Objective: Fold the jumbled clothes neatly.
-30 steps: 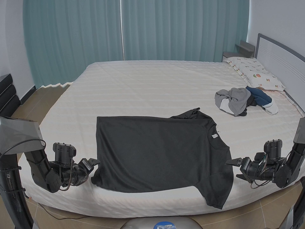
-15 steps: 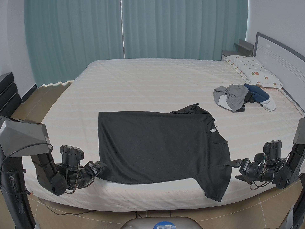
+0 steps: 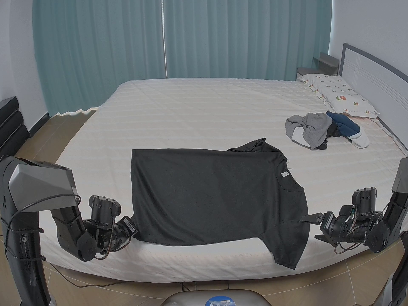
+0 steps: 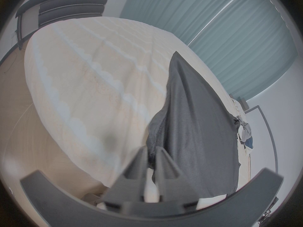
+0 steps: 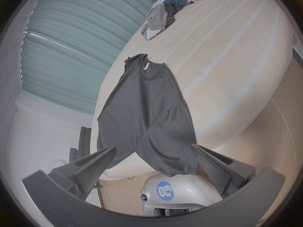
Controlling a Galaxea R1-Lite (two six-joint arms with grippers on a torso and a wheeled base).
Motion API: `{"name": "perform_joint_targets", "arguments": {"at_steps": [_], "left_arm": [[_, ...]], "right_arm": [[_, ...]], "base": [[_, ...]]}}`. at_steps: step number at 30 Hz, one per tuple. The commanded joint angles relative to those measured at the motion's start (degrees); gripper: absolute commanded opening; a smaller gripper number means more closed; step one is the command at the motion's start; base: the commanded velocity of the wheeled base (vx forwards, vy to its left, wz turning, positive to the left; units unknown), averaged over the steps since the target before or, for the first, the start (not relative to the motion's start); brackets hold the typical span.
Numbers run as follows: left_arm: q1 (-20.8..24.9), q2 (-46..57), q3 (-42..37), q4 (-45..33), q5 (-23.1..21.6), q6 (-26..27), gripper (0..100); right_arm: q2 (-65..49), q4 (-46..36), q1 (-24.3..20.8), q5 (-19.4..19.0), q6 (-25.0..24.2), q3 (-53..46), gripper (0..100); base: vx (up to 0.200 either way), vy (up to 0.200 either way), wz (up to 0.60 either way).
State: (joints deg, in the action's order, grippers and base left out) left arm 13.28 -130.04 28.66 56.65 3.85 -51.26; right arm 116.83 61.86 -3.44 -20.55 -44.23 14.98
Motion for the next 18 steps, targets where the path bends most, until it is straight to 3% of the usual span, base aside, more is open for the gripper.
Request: {"name": "perform_joint_targets", "arguments": {"at_steps": [1, 10, 15, 18], "left_arm": [[-0.27, -0.3, -1.24, -0.14, 0.63, 0.2, 0], [-0.36, 4.09, -5.98, -0.49, 1.86, 5.38, 0], [-1.06, 3.83, -7.83, -0.22, 6.34, 10.66, 0], [-1.41, 3.74, -7.83, -0.4, 6.69, 11.18, 0]], "right_arm": [[0.15, 0.02, 0.01, -0.01, 0.02, -0.04, 100], [0.15, -0.07, 0.01, 0.34, 0.9, -0.83, 100], [0.32, -0.07, 0.01, 0.51, 1.25, -1.36, 100], [0.68, -0.07, -0.08, 0.51, 2.74, -1.53, 100]], "base": [[0.0, 0.0, 0.0], [0.0, 0.0, 0.0], [0.0, 0.0, 0.0], [0.0, 0.0, 0.0]]}}
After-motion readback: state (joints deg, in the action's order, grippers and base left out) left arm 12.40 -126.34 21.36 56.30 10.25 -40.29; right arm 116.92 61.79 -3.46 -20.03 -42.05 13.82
